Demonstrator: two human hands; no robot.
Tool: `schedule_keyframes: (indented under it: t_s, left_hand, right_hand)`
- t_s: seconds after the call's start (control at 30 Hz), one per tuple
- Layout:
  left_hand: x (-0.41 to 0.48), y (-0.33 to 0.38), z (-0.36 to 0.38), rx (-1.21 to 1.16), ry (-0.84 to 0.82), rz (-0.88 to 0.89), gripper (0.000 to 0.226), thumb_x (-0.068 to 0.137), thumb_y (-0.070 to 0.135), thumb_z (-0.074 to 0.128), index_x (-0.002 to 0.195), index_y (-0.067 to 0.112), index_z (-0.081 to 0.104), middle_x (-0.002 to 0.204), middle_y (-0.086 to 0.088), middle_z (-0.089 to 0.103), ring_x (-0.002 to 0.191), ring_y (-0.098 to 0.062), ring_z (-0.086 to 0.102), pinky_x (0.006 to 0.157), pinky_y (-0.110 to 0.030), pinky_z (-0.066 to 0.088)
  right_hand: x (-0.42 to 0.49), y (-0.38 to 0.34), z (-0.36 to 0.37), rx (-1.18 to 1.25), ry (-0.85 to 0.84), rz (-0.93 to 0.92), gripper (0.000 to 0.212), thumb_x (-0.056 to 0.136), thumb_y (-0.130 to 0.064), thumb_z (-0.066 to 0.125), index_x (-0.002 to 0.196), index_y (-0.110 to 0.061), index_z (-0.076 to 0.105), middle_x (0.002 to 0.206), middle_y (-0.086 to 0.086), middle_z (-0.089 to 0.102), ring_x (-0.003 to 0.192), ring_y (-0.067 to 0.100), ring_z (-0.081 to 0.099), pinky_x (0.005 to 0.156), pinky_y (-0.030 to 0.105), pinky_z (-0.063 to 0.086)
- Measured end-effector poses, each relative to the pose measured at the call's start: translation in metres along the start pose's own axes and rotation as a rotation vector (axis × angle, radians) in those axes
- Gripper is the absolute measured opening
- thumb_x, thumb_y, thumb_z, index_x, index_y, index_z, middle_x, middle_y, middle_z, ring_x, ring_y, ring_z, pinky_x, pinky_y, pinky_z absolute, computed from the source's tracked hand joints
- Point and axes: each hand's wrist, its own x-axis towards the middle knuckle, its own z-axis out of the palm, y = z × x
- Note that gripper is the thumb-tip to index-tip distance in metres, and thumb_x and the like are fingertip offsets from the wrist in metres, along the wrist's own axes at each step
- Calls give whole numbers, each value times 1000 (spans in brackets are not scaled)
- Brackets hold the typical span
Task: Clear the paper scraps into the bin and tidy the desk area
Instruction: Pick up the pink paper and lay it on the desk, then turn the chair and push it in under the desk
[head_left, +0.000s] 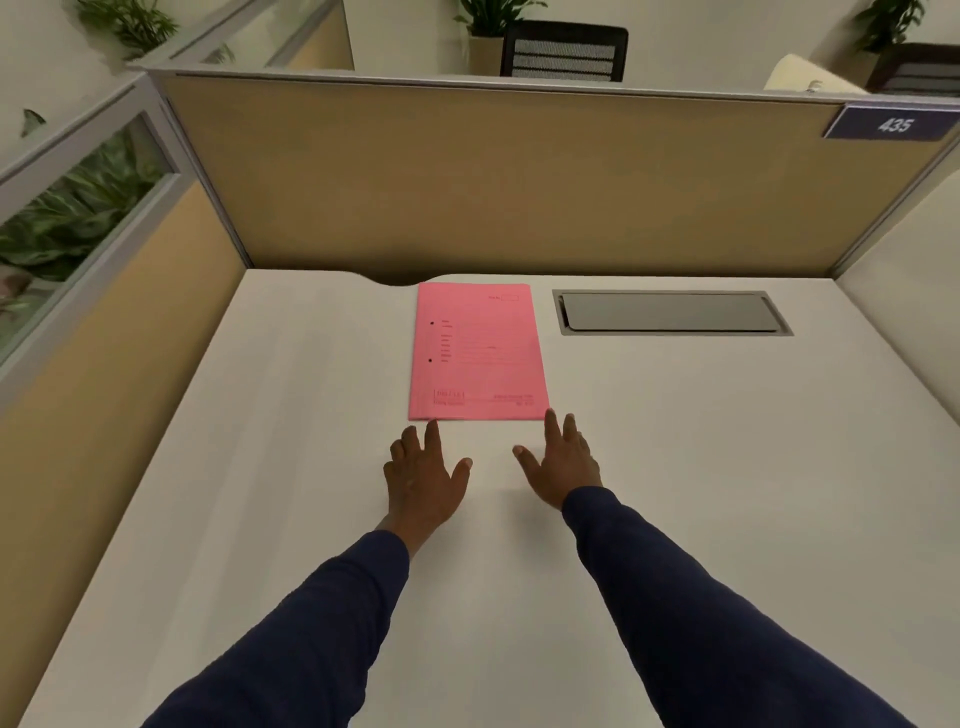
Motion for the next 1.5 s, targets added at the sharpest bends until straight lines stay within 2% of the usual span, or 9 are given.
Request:
schedule_keyframes:
  t_s: [0.4, 0.9, 1.17, 1.5]
  left_hand:
    - [-213, -1, 12, 15, 7, -21, 81, 96, 59, 44, 158, 18, 13, 160, -14, 20, 145, -33, 23, 113, -47, 29]
    - [-374, -10, 13, -25, -3, 19, 81, 95, 58, 45, 158, 18, 12, 160, -14, 21, 146, -33, 22, 116, -50, 28]
    - [-484, -31, 25, -45, 42, 31, 79, 93, 59, 49, 155, 19, 21, 154, -15, 29, 140, -35, 31, 111, -51, 33]
    - [-590, -34, 36, -89, 24, 53, 81, 93, 58, 50, 156, 19, 19, 154, -15, 30, 140, -34, 31, 112, -51, 33]
  right_hand:
    - [-195, 46, 23, -10, 11, -43, 83, 98, -62, 38, 160, -21, -1, 168, 12, -1, 153, 36, 14, 117, 54, 30]
    - [-356, 68, 47, 4, 43, -41, 85, 97, -62, 40, 160, -22, -1, 168, 12, 0, 152, 35, 16, 118, 54, 28]
    - [-472, 85, 73, 47, 84, -47, 86, 95, -60, 48, 160, -22, 4, 167, 14, 6, 151, 36, 19, 118, 57, 28]
    - [-584, 115, 86, 33, 76, 11, 85, 96, -57, 48, 160, -24, 2, 168, 11, 2, 153, 35, 13, 120, 57, 24]
